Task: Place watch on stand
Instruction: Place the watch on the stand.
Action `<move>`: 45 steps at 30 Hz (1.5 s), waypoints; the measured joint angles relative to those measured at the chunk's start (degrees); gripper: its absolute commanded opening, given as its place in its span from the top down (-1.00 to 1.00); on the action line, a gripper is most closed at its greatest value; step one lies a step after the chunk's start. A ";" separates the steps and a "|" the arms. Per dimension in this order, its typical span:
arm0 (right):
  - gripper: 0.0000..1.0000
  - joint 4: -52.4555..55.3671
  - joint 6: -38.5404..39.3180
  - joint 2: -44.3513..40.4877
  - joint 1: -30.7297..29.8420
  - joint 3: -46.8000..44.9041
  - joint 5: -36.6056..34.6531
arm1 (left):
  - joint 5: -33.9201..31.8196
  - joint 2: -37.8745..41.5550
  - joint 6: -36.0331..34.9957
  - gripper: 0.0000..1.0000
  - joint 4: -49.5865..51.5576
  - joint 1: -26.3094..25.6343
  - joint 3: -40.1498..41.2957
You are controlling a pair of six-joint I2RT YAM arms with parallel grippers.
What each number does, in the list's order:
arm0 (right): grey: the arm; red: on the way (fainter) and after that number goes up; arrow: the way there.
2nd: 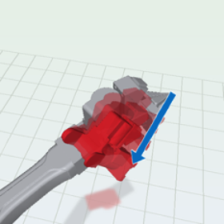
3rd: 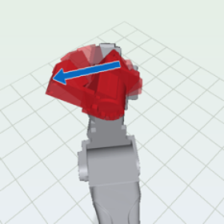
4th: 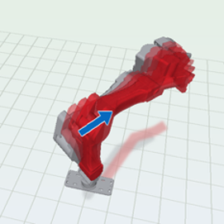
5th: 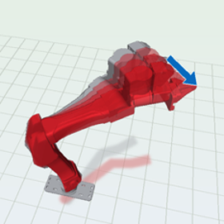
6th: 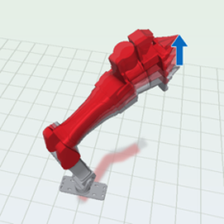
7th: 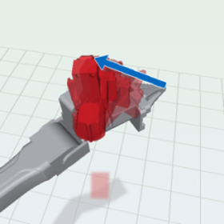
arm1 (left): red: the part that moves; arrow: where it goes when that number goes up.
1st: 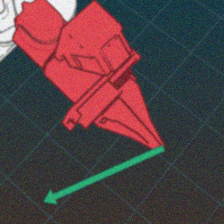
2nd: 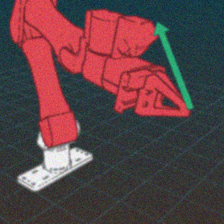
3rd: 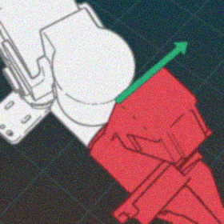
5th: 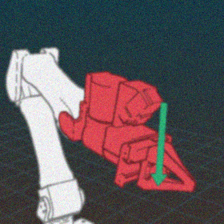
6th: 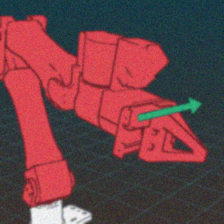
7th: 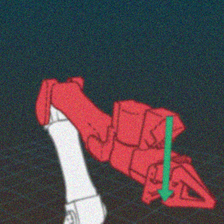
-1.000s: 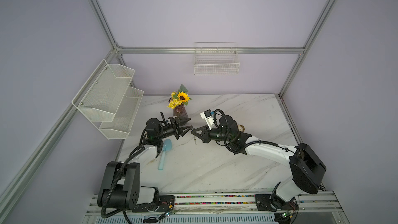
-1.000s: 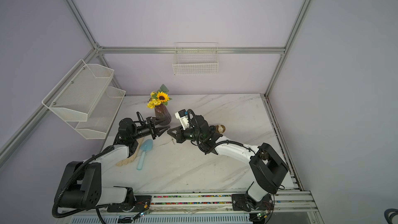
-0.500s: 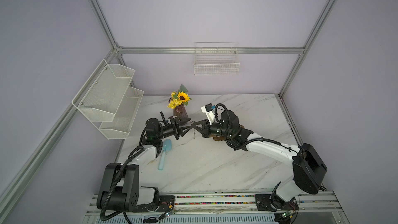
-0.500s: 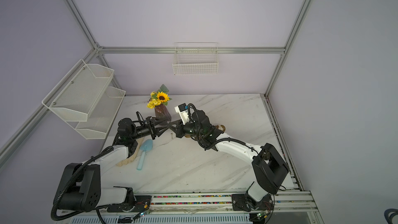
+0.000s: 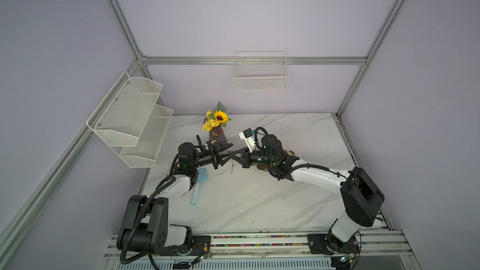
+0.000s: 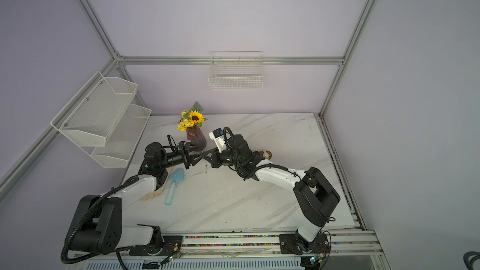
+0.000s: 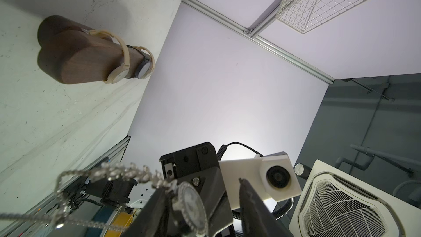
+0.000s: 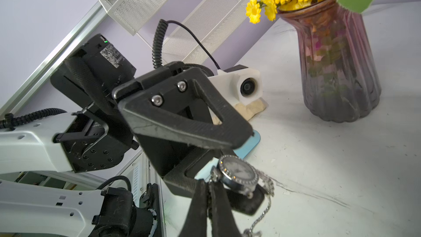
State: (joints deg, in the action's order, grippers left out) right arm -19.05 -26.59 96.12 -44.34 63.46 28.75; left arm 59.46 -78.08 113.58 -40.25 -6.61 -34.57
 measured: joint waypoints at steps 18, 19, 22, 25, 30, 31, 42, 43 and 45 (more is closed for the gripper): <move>1.00 -2.86 -1.86 -4.37 0.48 -3.28 1.46 | -0.72 -9.77 5.90 0.47 -15.06 -1.44 0.02; 1.00 -2.89 -1.92 -4.55 0.50 -3.58 1.46 | -0.72 -9.97 5.99 0.55 -15.63 -1.46 0.00; 1.00 -3.48 -2.23 -4.74 0.50 -4.39 1.57 | -0.68 -10.21 6.10 0.68 -16.28 -1.46 -0.68; 1.00 -5.29 -2.47 -4.74 0.50 -5.09 1.62 | -0.57 -10.21 6.49 0.75 -16.22 -1.53 -1.99; 1.00 -7.32 -2.75 -4.72 0.46 -6.88 1.84 | -0.42 -10.21 7.32 0.93 -15.58 -1.70 -2.62; 1.00 -7.63 -2.86 -4.72 0.46 -7.13 1.84 | -0.33 -10.21 7.43 0.96 -15.34 -1.68 -2.62; 0.50 -10.12 -3.74 -4.59 0.46 -9.68 1.99 | 0.11 -10.23 7.30 1.00 -14.01 -1.64 -2.80; 0.45 -10.10 -4.00 -4.33 0.46 -10.03 2.08 | 0.04 -10.23 7.30 1.00 -14.01 -1.60 -3.04; 0.32 -10.08 -4.59 -3.48 0.46 -10.64 2.25 | 0.02 -10.21 7.08 1.00 -14.01 -1.53 -3.69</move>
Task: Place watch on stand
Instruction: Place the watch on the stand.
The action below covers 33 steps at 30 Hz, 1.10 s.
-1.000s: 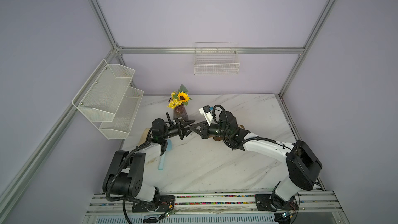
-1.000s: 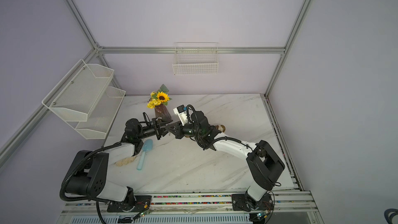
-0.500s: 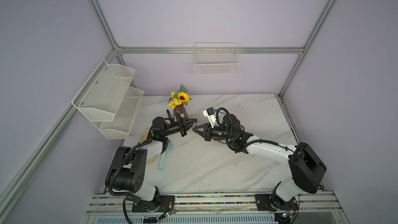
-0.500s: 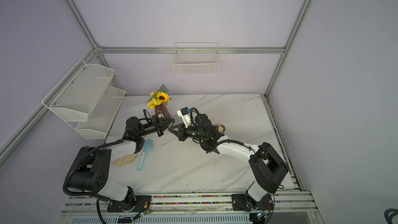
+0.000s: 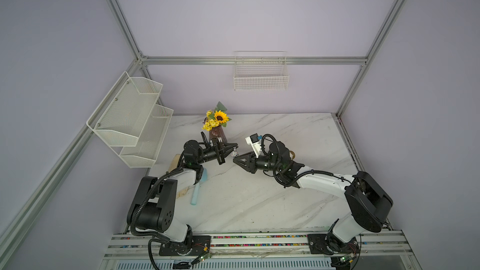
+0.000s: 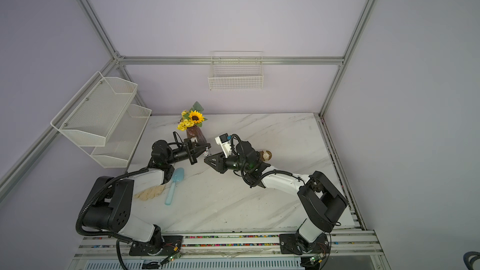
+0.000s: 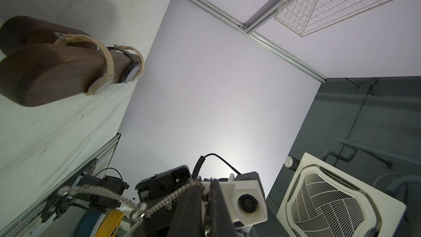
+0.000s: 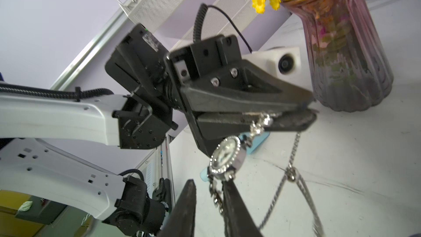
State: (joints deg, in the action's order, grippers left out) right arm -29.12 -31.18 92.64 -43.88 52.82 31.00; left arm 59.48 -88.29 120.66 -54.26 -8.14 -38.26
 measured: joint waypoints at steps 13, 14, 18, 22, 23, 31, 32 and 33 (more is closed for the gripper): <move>0.15 0.98 -3.69 -1.62 -0.04 -4.37 -0.72 | -0.46 -0.35 -6.54 1.00 2.93 0.26 -0.48; 0.15 2.14 -3.69 -3.26 -0.04 -4.98 -1.25 | -0.28 -0.83 -7.41 1.00 2.97 0.26 -0.48; 0.30 9.35 -2.95 -13.46 0.04 -5.88 -5.88 | 0.02 -4.02 -10.93 1.00 3.78 0.26 -0.26; 0.58 16.13 -2.01 -22.93 1.88 -4.66 -11.15 | -0.09 -7.65 -13.88 1.00 4.42 0.24 0.90; 0.63 17.73 -1.66 -24.70 3.17 -4.26 -12.24 | -0.15 -8.70 -14.29 1.00 4.46 0.20 1.07; 0.69 27.08 -0.42 -26.60 9.49 -3.50 -16.37 | -1.88 -13.94 -15.23 1.00 2.97 -3.02 1.16; 0.69 27.82 -0.28 -26.47 9.79 -3.50 -16.52 | -2.08 -14.84 -15.21 1.00 2.25 -3.69 1.09; 0.69 28.35 -0.09 -26.40 10.01 -3.50 -16.63 | -2.34 -15.78 -14.99 1.00 1.42 -4.22 1.05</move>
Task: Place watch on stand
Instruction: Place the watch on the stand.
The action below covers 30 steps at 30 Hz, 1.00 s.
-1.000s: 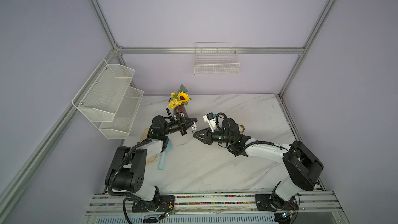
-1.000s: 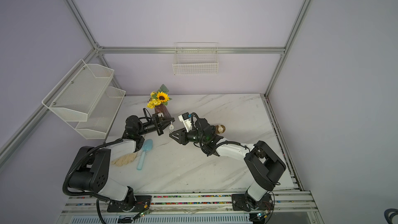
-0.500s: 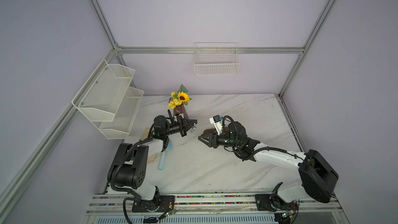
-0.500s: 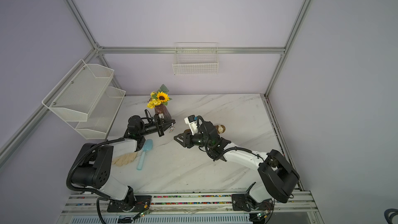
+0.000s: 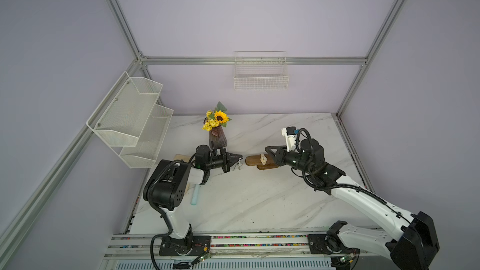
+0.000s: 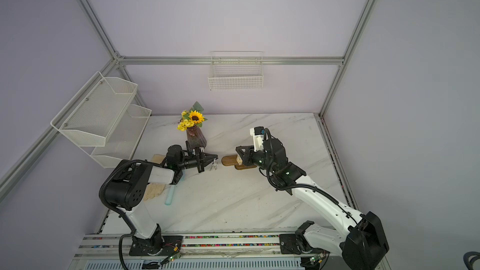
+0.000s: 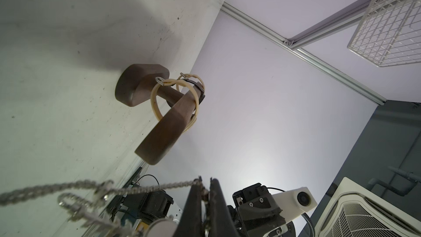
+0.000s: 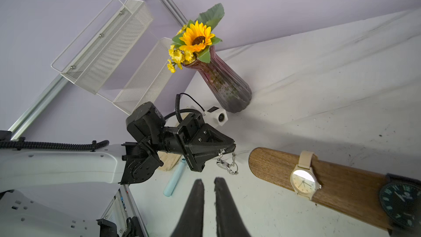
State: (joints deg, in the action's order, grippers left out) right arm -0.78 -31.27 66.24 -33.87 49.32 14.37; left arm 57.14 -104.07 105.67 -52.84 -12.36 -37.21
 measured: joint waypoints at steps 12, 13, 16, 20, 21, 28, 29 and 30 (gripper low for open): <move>0.73 8.39 1.25 5.05 13.18 2.84 1.18 | -3.52 -9.16 6.40 1.00 -11.06 -1.31 -4.07; 0.73 8.57 1.38 5.14 14.03 2.84 1.38 | -3.72 -9.16 6.80 1.00 -11.63 -1.38 -4.79; 0.73 8.59 1.75 5.27 15.28 2.86 2.10 | -4.09 -9.16 7.72 1.00 -13.03 -1.92 -6.40; 0.73 9.01 2.25 6.93 16.28 2.97 1.90 | -4.33 -9.16 8.63 1.00 -13.57 -3.37 -7.37; 0.73 9.33 2.38 7.56 16.55 3.02 1.51 | -4.33 -9.16 8.79 1.00 -13.60 -3.74 -7.45; 0.76 11.21 2.86 12.87 20.28 2.91 -3.02 | -4.50 -9.16 9.88 1.00 -13.97 -5.18 -7.45; 0.76 11.15 2.86 13.22 20.76 2.91 -3.45 | -4.59 -9.16 10.16 1.00 -13.97 -5.18 -7.45; 0.76 11.15 2.86 13.44 21.07 2.91 -3.87 | -4.72 -9.11 10.25 1.00 -13.97 -5.18 -7.43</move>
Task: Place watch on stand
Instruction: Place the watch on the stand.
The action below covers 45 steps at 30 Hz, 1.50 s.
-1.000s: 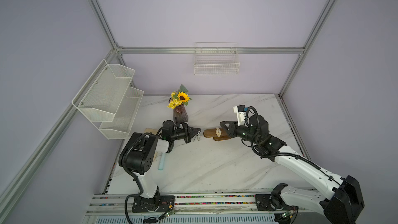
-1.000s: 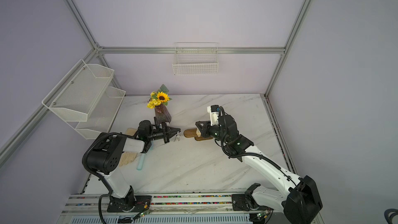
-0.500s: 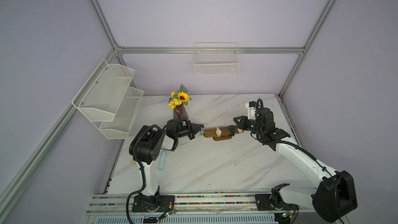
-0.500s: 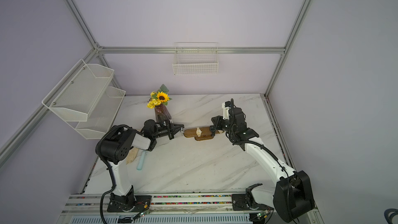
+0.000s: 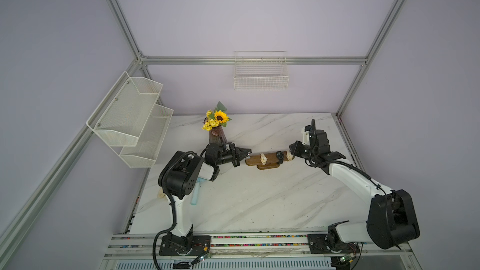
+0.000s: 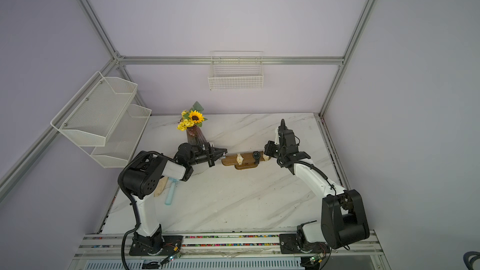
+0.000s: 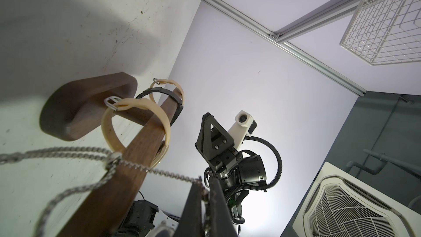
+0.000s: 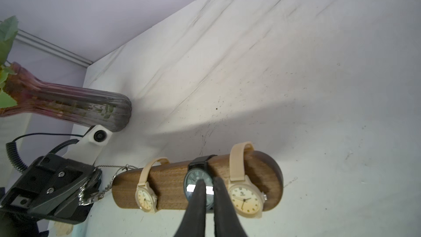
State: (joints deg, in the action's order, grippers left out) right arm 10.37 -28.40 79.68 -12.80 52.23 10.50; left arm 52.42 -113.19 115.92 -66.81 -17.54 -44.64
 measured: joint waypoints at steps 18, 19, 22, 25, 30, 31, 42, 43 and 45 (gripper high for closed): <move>0.82 0.37 1.95 7.19 0.83 2.97 -2.73 | -0.81 1.81 -0.44 1.00 -0.04 0.00 3.32; 0.80 0.48 1.97 7.39 0.87 2.97 -2.71 | -0.85 1.44 -0.42 1.00 -0.13 0.00 3.32; 0.78 0.81 2.05 7.50 0.98 2.97 -2.67 | -1.07 0.44 -0.35 1.00 -1.11 0.00 3.82; 0.78 0.85 2.14 7.50 1.25 2.97 -2.54 | -1.22 -0.37 -0.07 1.00 -2.01 0.00 4.42; 0.79 0.85 2.12 7.50 1.70 2.97 -2.08 | -1.57 -1.90 0.02 1.00 -3.23 0.00 4.42; 0.79 0.85 2.12 7.50 1.73 2.97 -2.01 | -1.73 -2.25 0.00 1.00 -3.93 0.00 4.39; 0.80 0.85 2.14 8.74 1.81 2.97 -1.64 | -2.84 -2.03 0.00 1.00 -3.89 -0.72 4.39; 0.81 0.85 2.14 8.98 1.81 2.97 -1.57 | -2.99 -1.60 0.00 1.00 -3.52 -1.03 4.39; 0.84 0.87 2.14 9.27 1.81 2.97 -1.38 | -3.21 -0.74 -0.02 1.00 -3.28 -1.73 4.39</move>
State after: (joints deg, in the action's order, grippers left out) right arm 11.25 -26.26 88.95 -10.98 55.20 9.13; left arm 49.21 -113.93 115.90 -70.08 -19.27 -40.25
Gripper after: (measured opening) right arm 0.094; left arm 0.068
